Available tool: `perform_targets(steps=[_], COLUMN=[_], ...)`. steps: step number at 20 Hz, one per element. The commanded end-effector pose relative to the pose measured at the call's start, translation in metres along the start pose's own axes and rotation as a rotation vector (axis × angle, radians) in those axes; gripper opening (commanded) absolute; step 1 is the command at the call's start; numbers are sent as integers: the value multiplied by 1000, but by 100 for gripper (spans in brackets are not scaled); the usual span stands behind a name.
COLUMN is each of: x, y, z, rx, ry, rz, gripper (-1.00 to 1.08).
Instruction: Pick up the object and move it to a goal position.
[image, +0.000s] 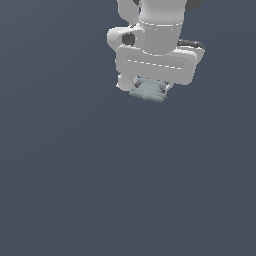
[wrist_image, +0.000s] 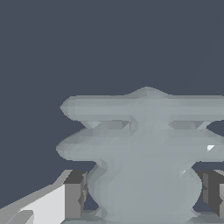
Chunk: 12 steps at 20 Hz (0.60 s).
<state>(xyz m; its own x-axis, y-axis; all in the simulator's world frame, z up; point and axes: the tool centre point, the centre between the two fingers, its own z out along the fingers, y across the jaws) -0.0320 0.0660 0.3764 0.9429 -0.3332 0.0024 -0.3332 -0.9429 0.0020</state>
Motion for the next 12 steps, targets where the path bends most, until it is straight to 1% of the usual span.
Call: perform_targets(steps=[1,7,12], x=[-2,-3,-4], y=[-12,-38,-54], z=[-22,-67,-94], rx=[0,1,2], ry=[-1,-2,-2], rz=[0,0,0], gripper=[-100,-100,-100])
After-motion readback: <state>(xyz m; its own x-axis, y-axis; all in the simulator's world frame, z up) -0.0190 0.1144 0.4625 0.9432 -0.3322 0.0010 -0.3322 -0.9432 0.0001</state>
